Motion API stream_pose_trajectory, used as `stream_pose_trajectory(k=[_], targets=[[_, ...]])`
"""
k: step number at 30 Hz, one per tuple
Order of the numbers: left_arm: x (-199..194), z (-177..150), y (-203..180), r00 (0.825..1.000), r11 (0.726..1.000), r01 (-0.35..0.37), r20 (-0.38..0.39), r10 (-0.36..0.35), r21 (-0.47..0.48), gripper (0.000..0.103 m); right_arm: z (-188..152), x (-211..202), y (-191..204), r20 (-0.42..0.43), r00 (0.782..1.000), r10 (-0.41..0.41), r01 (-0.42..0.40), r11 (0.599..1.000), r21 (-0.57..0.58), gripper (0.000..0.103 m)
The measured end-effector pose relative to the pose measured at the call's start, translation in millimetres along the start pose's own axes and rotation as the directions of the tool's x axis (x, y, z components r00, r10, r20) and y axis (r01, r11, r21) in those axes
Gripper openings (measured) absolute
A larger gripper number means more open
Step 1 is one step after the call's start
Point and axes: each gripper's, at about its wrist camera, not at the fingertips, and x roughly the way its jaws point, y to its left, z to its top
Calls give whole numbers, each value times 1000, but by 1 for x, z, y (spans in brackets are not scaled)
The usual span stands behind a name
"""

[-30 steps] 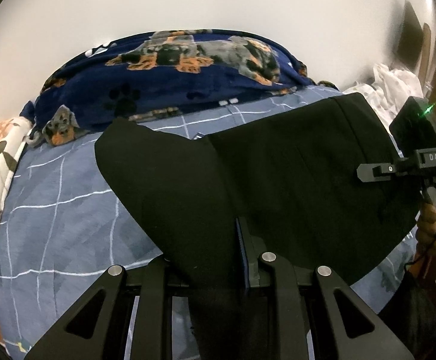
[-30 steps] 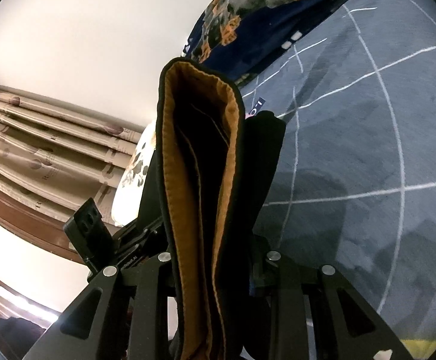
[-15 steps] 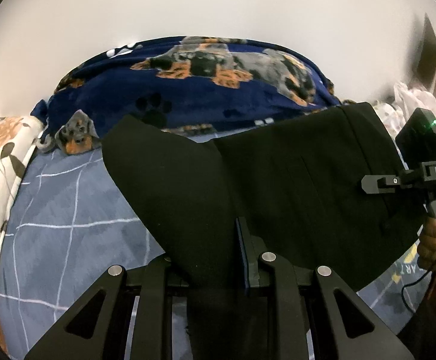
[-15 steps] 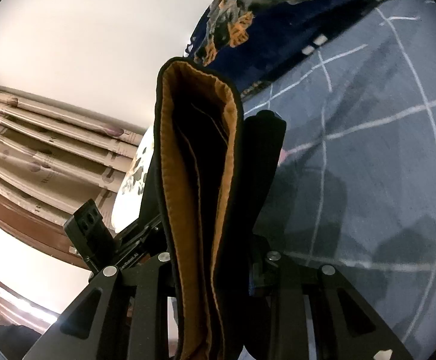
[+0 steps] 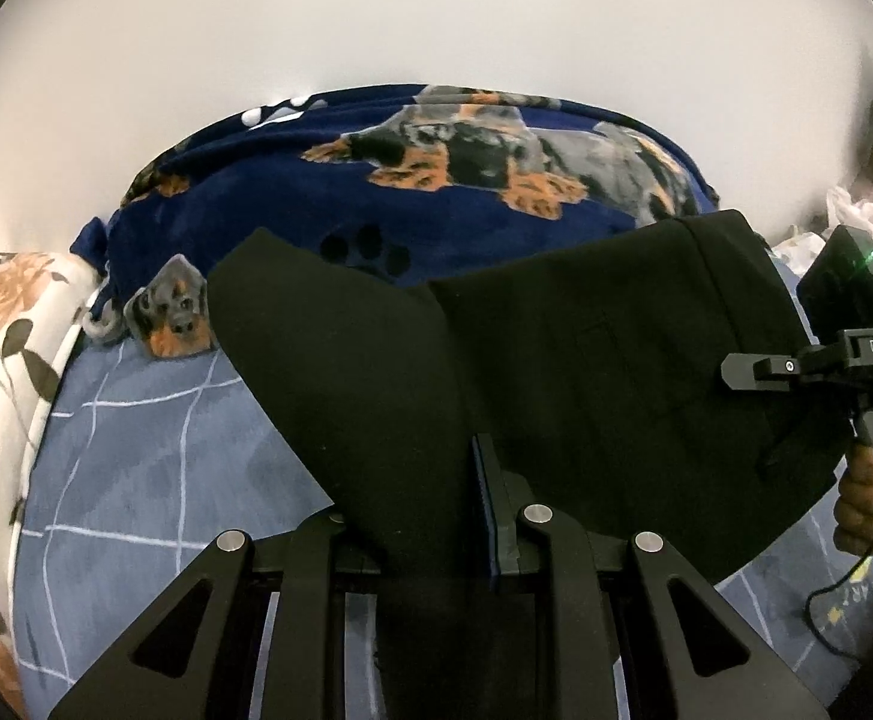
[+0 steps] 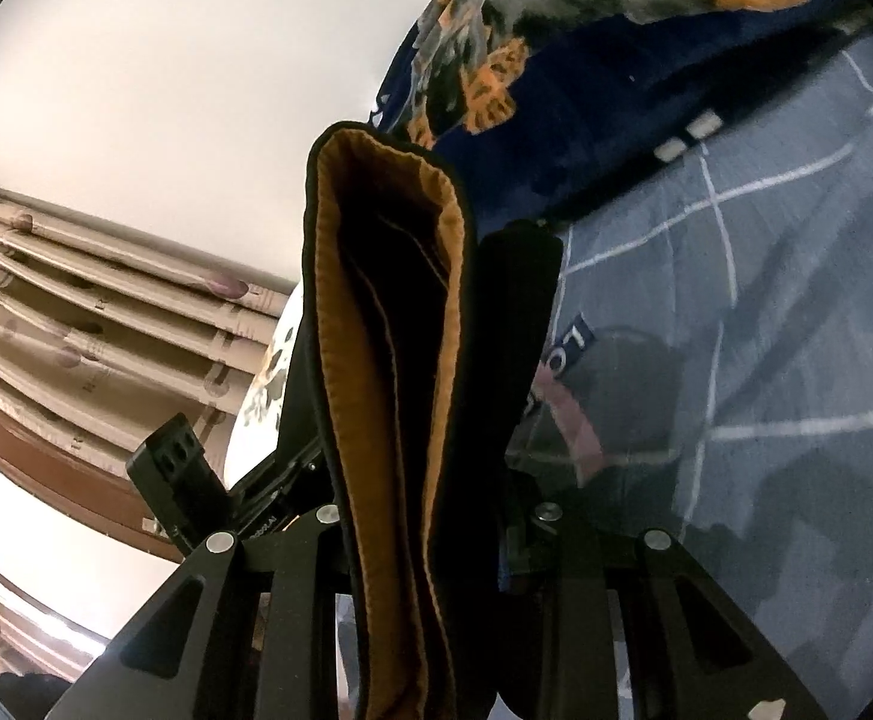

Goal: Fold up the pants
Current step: 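Lower the folded black pants onto the sheet with both grippers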

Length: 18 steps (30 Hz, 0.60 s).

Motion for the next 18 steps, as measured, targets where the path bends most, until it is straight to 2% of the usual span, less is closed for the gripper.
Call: stream_pose_trajectory(k=[7, 18], targets=[[32, 10, 16, 999, 999, -34, -15, 34, -12, 21, 21, 19, -14, 7, 1000, -4, 4, 1000, 11, 25], [59, -1, 31, 998, 998, -57, -35, 55, -35, 21, 32, 38, -33, 15, 998, -61, 61, 998, 12, 25]])
